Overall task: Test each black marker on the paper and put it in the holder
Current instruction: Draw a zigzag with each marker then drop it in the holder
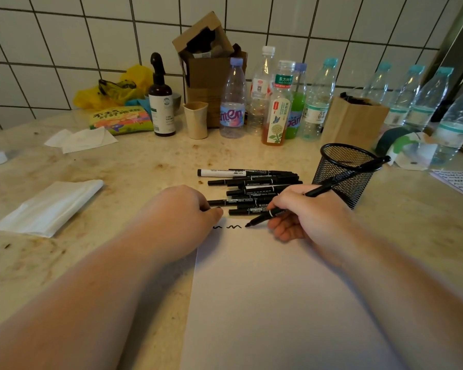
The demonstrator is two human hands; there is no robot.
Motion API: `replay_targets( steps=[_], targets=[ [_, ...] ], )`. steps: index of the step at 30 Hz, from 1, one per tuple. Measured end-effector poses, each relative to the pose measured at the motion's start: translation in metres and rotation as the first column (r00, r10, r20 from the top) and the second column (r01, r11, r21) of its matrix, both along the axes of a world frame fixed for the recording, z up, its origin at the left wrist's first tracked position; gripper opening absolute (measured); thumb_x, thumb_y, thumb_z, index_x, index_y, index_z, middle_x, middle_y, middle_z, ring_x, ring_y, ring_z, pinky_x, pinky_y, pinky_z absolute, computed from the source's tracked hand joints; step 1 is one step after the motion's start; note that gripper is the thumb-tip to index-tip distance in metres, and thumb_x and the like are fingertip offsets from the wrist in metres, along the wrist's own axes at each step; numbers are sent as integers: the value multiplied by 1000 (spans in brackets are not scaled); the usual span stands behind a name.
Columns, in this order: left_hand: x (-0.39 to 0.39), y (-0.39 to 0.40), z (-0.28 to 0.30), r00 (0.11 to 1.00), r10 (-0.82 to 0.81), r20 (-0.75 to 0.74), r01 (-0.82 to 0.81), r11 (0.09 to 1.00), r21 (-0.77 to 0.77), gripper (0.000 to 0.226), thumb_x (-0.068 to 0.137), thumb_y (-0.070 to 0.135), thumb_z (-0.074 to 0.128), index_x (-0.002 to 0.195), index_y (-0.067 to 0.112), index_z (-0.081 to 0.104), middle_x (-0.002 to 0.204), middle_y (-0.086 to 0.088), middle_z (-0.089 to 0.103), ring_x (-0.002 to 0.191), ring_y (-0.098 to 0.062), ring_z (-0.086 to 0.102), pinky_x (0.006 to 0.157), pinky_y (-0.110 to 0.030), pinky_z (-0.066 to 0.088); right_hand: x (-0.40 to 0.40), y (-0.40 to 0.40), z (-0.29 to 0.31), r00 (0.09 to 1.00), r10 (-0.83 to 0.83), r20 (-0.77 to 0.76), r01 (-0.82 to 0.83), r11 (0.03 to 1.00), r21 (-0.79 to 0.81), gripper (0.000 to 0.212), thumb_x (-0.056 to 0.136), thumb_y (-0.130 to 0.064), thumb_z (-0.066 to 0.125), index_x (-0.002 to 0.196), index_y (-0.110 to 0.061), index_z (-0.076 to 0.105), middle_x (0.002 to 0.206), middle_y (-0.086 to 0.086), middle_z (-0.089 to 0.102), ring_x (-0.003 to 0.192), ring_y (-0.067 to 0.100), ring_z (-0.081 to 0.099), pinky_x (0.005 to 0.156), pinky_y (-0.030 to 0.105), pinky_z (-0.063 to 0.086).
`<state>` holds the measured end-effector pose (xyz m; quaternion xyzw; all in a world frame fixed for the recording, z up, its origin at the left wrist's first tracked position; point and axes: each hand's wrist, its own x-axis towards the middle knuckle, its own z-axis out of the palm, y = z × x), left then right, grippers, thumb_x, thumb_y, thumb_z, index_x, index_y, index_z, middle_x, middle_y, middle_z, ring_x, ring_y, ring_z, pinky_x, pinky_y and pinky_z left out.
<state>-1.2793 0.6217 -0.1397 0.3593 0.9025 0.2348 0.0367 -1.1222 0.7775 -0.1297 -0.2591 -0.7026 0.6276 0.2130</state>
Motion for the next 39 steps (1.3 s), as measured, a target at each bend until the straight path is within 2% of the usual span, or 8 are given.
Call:
replay_targets(
  steps=[7,15,26,33,39],
  targets=[
    [-2,0,-2,1000,5,-9,-5,1000,-1,40,88,55,53,64,27,68,53,10,68,50,-7,63,46,-21,42,1,-1,2,1000,0,20,-1,1000,29,20,95,-3,60,80,0,73,63,18,72,48,20,65,47,27,55],
    [-1,0,-1,1000,-13,1,13,1000,10,39,89,54,53,65,27,69,55,8,69,53,-8,64,48,-23,44,0,1,0,999,-26,27,26,999,31,23,93,-3,60,74,-3,74,63,18,72,46,20,65,44,26,54],
    [-4,0,-3,1000,-8,-20,8,1000,2,42,87,57,51,62,27,68,52,14,67,49,-6,62,47,-23,45,-1,6,-1,996,-78,49,78,997,20,19,90,-3,59,77,-1,73,60,18,71,44,19,63,41,25,51],
    [-3,0,-2,1000,-15,-9,15,1000,-2,42,89,54,52,63,24,69,55,6,68,51,-10,63,47,-23,46,0,7,0,991,-125,47,125,992,-1,15,91,-2,58,86,2,71,58,15,70,44,17,61,41,24,51],
    [-2,-1,0,999,-19,28,19,1000,-1,41,89,53,53,65,24,69,57,4,69,53,-12,64,48,-24,47,1,8,1,989,-137,58,138,990,-12,13,89,0,58,85,5,68,54,15,65,39,17,56,38,24,47]
  ],
)
